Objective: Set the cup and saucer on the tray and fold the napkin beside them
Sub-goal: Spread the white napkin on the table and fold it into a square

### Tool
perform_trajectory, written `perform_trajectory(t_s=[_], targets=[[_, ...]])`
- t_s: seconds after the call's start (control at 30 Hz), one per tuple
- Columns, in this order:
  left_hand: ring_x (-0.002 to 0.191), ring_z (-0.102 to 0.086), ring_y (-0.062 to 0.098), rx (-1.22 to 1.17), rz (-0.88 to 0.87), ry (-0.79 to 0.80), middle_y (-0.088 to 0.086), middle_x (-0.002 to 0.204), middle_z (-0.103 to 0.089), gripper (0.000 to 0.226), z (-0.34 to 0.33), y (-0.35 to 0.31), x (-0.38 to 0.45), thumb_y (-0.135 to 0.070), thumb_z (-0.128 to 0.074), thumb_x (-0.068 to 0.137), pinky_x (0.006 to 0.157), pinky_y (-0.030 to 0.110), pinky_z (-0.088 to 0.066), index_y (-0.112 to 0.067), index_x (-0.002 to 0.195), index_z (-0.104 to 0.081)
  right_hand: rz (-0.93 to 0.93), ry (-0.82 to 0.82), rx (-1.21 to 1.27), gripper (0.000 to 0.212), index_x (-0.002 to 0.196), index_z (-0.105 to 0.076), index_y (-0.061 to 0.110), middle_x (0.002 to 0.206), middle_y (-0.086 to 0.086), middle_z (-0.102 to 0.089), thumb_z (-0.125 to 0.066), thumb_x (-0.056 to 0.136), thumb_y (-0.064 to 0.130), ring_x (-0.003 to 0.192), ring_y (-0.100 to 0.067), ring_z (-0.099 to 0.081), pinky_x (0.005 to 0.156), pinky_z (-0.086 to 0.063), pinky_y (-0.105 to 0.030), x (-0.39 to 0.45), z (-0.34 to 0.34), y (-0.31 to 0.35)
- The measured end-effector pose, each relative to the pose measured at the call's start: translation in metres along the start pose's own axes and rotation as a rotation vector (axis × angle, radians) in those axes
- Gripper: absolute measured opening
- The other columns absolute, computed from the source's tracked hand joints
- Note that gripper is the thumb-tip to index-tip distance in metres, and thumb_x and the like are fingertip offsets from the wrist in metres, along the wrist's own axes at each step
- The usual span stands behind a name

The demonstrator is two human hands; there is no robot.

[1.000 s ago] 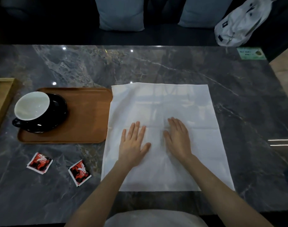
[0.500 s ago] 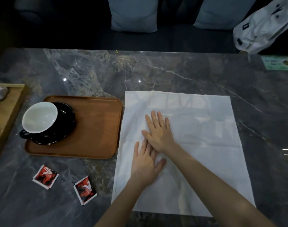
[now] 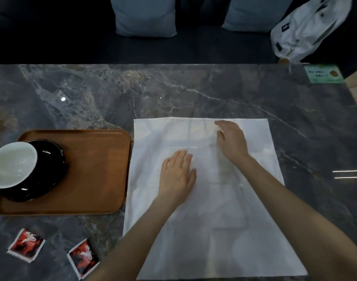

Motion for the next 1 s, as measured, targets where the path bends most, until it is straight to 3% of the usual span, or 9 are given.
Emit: perform_trajectory(t_s=[0.17,0.23,0.33,0.5,0.67,0.77,0.83,0.9,1.0], targets=[[0.14,-0.027,0.026,0.045,-0.075,0.229,0.007,0.151,-0.03,0.064,-0.033,-0.013,0.033,-0.043,-0.018,0.088,0.111,0.046,-0.024,-0.013,0.141,-0.033,0.025,0.242,-0.223,0.064,0.147,-0.014,0.012,0.157,-0.008,-0.013,-0.046,0.093,0.028,0.145,-0.022,-0.008,0.117,-0.006,-0.039,0.01,-0.017,-0.016],[0.141,-0.024,0.026,0.058,-0.062,0.257,0.007,0.153,-0.026,0.064,-0.043,-0.01,0.033,-0.045,-0.018,0.088,0.112,0.047,-0.019,-0.013,0.143,-0.029,0.02,0.294,-0.245,0.069,0.147,-0.01,0.014,0.157,-0.007,-0.013,-0.047,0.092,0.032,0.145,-0.023,-0.009,0.117,-0.004,-0.041,0.013,-0.022,-0.019],[0.133,-0.039,0.026,0.132,-0.053,0.231,0.008,0.145,-0.041,0.059,-0.049,-0.006,0.031,-0.044,-0.029,0.088,0.106,0.05,-0.031,-0.013,0.137,-0.04,0.032,0.309,-0.24,0.075,0.146,-0.017,0.015,0.153,-0.012,-0.022,-0.056,0.086,0.036,0.14,-0.03,-0.02,0.116,-0.013,-0.042,0.022,-0.019,-0.019],[0.135,-0.037,0.025,0.133,-0.045,0.222,0.006,0.147,-0.039,0.059,-0.046,-0.008,0.032,-0.044,-0.028,0.089,0.109,0.045,-0.028,-0.015,0.139,-0.038,0.042,0.354,-0.261,0.063,0.131,-0.041,0.016,0.136,-0.013,-0.037,-0.067,0.076,0.033,0.126,-0.032,-0.033,0.102,-0.034,-0.04,0.037,-0.014,-0.01],[0.145,-0.002,0.019,0.091,-0.049,0.333,0.0,0.157,-0.005,0.07,-0.048,-0.008,0.032,-0.052,-0.006,0.086,0.116,0.039,0.0,-0.019,0.147,-0.01,0.123,0.397,-0.44,0.037,0.113,-0.055,0.015,0.127,-0.012,-0.046,-0.064,0.078,0.027,0.121,-0.03,-0.038,0.104,-0.028,-0.04,0.038,-0.015,0.006],[0.144,-0.007,0.019,0.123,-0.036,0.397,0.0,0.158,-0.005,0.061,-0.035,-0.011,0.043,-0.046,-0.028,0.093,0.115,0.039,-0.012,-0.018,0.146,-0.014,0.207,0.393,-0.459,0.021,0.101,-0.062,0.012,0.111,-0.012,-0.062,-0.055,0.081,0.011,0.105,-0.03,-0.055,0.085,-0.038,-0.033,0.032,-0.012,0.024],[0.135,-0.028,0.023,0.148,-0.018,0.385,0.005,0.151,-0.026,0.054,-0.018,-0.016,0.055,-0.04,-0.041,0.092,0.103,0.037,-0.028,-0.015,0.139,-0.029,0.235,0.394,-0.43,0.018,0.096,-0.061,0.01,0.106,-0.015,-0.065,-0.052,0.081,0.007,0.101,-0.034,-0.059,0.074,-0.038,-0.032,0.023,-0.013,0.03],[0.119,-0.042,0.026,0.097,0.018,0.241,0.008,0.134,-0.043,0.046,0.007,-0.019,0.064,-0.033,-0.05,0.089,0.092,0.035,-0.034,-0.011,0.128,-0.039,0.278,0.375,-0.417,0.011,0.092,-0.058,0.011,0.104,-0.015,-0.065,-0.052,0.082,0.01,0.098,-0.035,-0.06,0.068,-0.036,-0.031,0.008,-0.013,0.034],[0.125,-0.042,0.032,0.134,-0.103,0.014,0.015,0.138,-0.044,0.063,0.036,-0.032,0.066,-0.027,-0.069,0.077,0.1,0.04,-0.036,-0.008,0.131,-0.042,0.317,0.329,-0.423,0.015,0.103,-0.055,0.013,0.105,-0.012,-0.066,-0.048,0.09,0.017,0.093,-0.03,-0.062,0.07,-0.041,-0.032,-0.01,-0.013,0.033]])
Point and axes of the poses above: each hand's wrist, its own x-axis towards the middle knuckle, its own z-axis out of the back of the hand, y = z × x, the point moved 8 cm from there along x, towards the middle knuckle
